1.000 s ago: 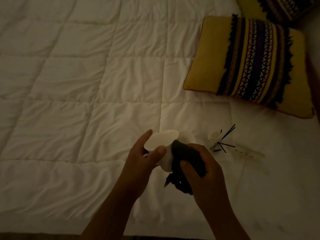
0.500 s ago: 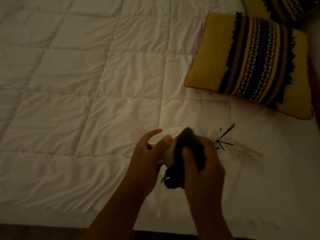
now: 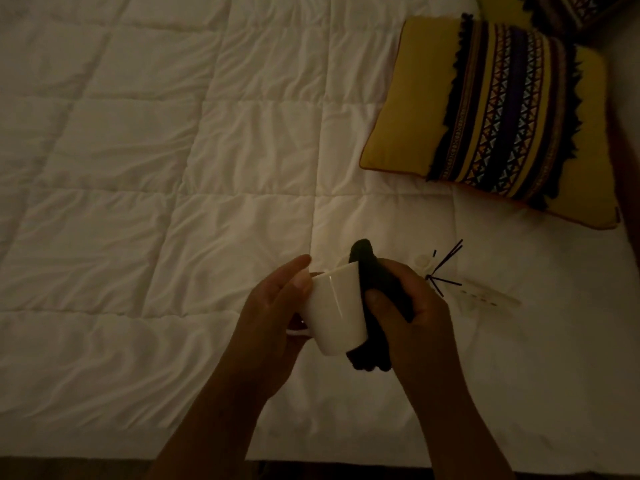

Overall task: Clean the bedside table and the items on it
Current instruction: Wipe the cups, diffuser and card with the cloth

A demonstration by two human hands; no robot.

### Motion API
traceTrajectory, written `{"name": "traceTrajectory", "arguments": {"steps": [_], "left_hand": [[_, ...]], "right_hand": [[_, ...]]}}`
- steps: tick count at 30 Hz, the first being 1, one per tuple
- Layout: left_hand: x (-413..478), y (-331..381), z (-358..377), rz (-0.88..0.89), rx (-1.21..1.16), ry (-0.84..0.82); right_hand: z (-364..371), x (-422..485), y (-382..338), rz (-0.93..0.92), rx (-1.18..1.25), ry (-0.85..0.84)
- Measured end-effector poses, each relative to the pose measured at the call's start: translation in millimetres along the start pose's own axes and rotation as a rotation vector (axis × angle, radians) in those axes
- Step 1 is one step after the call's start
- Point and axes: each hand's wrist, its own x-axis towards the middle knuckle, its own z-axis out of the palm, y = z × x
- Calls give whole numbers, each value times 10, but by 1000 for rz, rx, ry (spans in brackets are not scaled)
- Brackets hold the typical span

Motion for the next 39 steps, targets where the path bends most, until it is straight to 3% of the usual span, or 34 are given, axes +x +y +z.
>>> {"name": "traceTrajectory", "arguments": {"steps": [5, 13, 22, 25, 28, 32, 35, 39], "left_hand": [[1, 1, 15, -10, 22, 61], [45, -76, 48, -2, -44, 122], [48, -197, 194, 105, -20, 178], [25, -218, 158, 77, 6, 124], [1, -201, 7, 43, 21, 14], [-35, -252, -123, 25, 35, -38], [-60, -318, -145, 91, 170, 27], [76, -310, -293, 220, 425, 157]], "right_hand": [[89, -231, 11, -194, -265, 120], [312, -549, 53, -514, -666, 79], [457, -673, 161, -343, -468, 238], [345, -480, 132, -174, -300, 317], [167, -244, 227, 0, -61, 218], [112, -99, 436, 197, 85, 41], [165, -95, 553, 274, 166, 59], [189, -194, 698, 256, 70, 136]]}}
